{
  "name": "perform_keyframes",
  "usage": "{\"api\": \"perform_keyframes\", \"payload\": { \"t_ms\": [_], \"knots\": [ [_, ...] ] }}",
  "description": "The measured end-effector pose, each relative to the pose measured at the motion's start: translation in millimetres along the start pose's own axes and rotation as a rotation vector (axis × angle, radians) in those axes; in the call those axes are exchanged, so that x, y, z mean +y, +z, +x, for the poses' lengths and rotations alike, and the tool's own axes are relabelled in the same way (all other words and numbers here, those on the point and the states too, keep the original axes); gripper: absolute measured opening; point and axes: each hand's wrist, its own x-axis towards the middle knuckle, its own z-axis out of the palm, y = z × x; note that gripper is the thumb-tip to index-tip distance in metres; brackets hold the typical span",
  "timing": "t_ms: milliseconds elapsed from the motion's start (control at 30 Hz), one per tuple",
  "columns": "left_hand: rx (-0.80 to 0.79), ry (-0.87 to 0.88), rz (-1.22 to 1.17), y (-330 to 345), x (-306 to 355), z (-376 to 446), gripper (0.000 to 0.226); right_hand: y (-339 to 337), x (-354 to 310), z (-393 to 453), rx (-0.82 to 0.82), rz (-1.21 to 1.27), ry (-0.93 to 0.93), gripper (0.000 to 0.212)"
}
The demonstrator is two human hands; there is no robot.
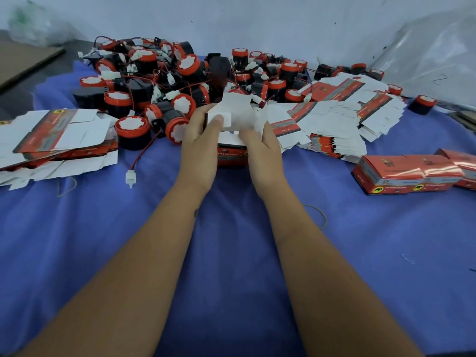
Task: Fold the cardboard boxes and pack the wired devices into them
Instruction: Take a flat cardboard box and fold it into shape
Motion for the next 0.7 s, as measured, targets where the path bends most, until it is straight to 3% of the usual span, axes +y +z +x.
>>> {"api": "perform_keyframes", "payload": {
  "t_ms": [100,233,367,533,700],
  "knots": [
    [-0.022,0.031,0.068,-1,-3,0,0.030,-3,1,2,-0.038,0.050,0.003,0.021],
    [0.005,0.015,0.073,0,-3,1,0.029,-12,-1,5,-0.135,0.418,0.174,0.035],
    [0.019,-0.020,0.049,0,-6,3,0.026,-19,-7,13,-0.218,0.552,0.175,0.040],
    [0.055,-0.041,0.022,-2,-5,6,0.025,-16,-4,15,-0.178,0.287,0.147,0.032],
    [-0.020,0.106,0.035,-1,-4,3,0.035,-15,-3,12,-0.122,0.235,0.032,0.031]
  ]
}}
